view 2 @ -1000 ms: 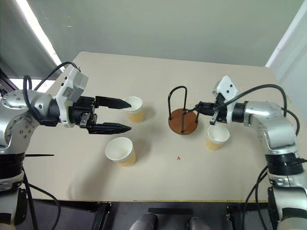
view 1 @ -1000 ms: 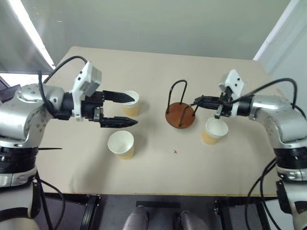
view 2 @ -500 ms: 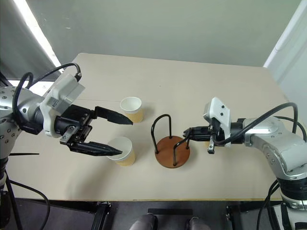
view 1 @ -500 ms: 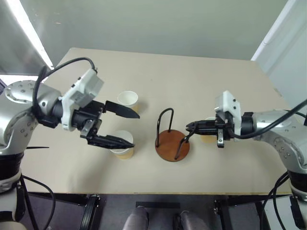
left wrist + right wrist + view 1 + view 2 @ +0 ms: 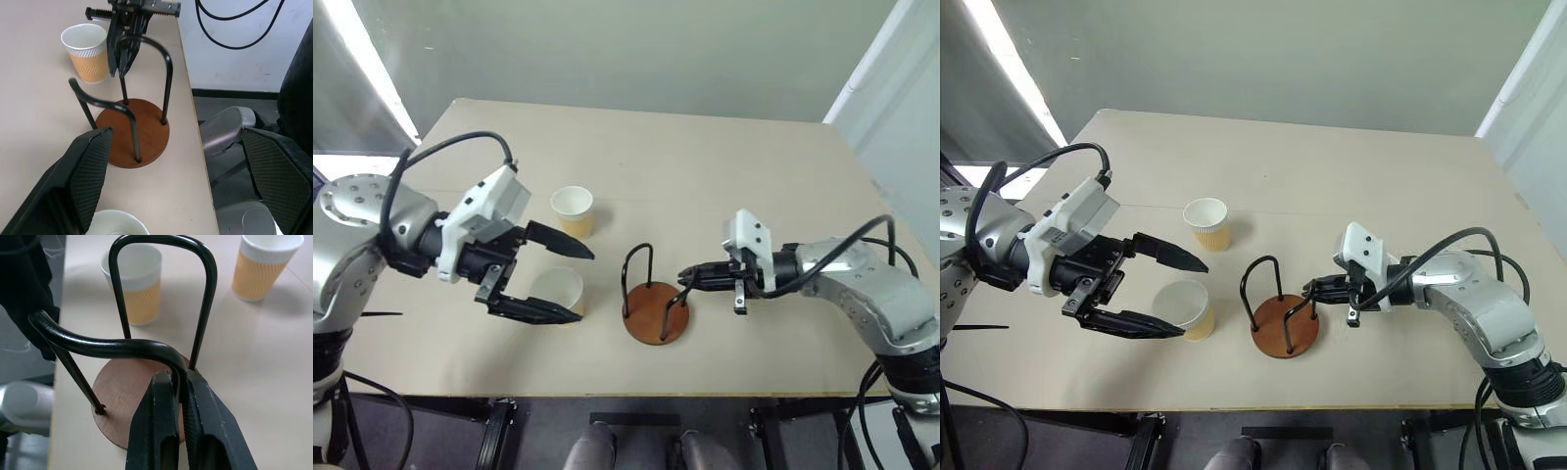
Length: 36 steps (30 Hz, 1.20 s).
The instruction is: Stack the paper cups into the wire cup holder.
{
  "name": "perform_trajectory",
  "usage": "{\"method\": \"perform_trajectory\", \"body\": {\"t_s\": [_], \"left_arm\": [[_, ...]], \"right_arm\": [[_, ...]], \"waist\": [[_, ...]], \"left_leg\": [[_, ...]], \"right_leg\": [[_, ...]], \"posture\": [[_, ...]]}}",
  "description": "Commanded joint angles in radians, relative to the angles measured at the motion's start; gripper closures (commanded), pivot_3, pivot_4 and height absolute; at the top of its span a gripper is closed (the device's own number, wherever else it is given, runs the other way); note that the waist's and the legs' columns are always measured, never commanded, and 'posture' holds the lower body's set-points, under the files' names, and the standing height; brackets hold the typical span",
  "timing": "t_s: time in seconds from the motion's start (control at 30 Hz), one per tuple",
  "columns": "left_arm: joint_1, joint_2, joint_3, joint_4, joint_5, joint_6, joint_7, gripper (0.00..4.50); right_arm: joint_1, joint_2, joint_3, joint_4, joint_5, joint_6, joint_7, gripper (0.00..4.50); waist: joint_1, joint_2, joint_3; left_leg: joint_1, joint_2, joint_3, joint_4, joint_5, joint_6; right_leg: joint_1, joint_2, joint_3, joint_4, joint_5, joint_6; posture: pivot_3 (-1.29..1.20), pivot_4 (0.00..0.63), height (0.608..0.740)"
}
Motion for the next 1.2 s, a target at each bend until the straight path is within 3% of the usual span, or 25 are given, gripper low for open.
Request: {"method": "perform_trajectory", "body": {"t_s": [0.03, 0.23, 0.37, 0.67, 1.2], "left_arm": [[-0.019, 0.011, 0.009, -0.017, 0.0, -0.01, 0.007, 0.0], [-0.016, 0.011, 0.008, -0.013, 0.006, -0.017, 0.015, 0.0], [-0.013, 0.007, 0.002, -0.005, 0.016, -0.031, 0.013, 0.0], [-0.008, -0.01, -0.009, 0.003, 0.022, -0.05, 0.015, 0.0], [0.007, -0.037, 0.006, -0.011, -0.007, -0.031, 0.074, 0.0]], "right_arm": [[-0.008, -0.014, 0.021, 0.02, -0.048, -0.072, 0.031, 4.46], [0.008, -0.044, 0.053, 0.064, -0.121, -0.147, 0.077, 4.46], [0.019, -0.058, 0.046, 0.068, -0.137, -0.16, 0.093, 3.49], [0.045, -0.083, 0.004, 0.029, -0.128, -0.141, 0.097, 0.38], [0.088, -0.155, -0.174, -0.112, 0.028, 0.013, 0.066, 0.38]], "waist": [[0.0, 0.0, 0.0], [0.0, 0.0, 0.0], [0.0, 0.0, 0.0], [0.0, 0.0, 0.0], [0.0, 0.0, 0.0]], "left_leg": [[0.0, 0.0, 0.0, 0.0, 0.0, 0.0], [0.0, 0.0, 0.0, 0.0, 0.0, 0.0], [0.0, 0.0, 0.0, 0.0, 0.0, 0.0], [0.0, 0.0, 0.0, 0.0, 0.0, 0.0], [0.0, 0.0, 0.0, 0.0, 0.0, 0.0]], "right_leg": [[0.0, 0.0, 0.0, 0.0, 0.0, 0.0], [0.0, 0.0, 0.0, 0.0, 0.0, 0.0], [0.0, 0.0, 0.0, 0.0, 0.0, 0.0], [0.0, 0.0, 0.0, 0.0, 0.0, 0.0], [0.0, 0.0, 0.0, 0.0, 0.0, 0.0]], "posture": [[0.0, 0.15, 0.74], [0.0, 0.15, 0.74], [0.0, 0.15, 0.74], [0.0, 0.15, 0.74], [0.0, 0.15, 0.74]]}}
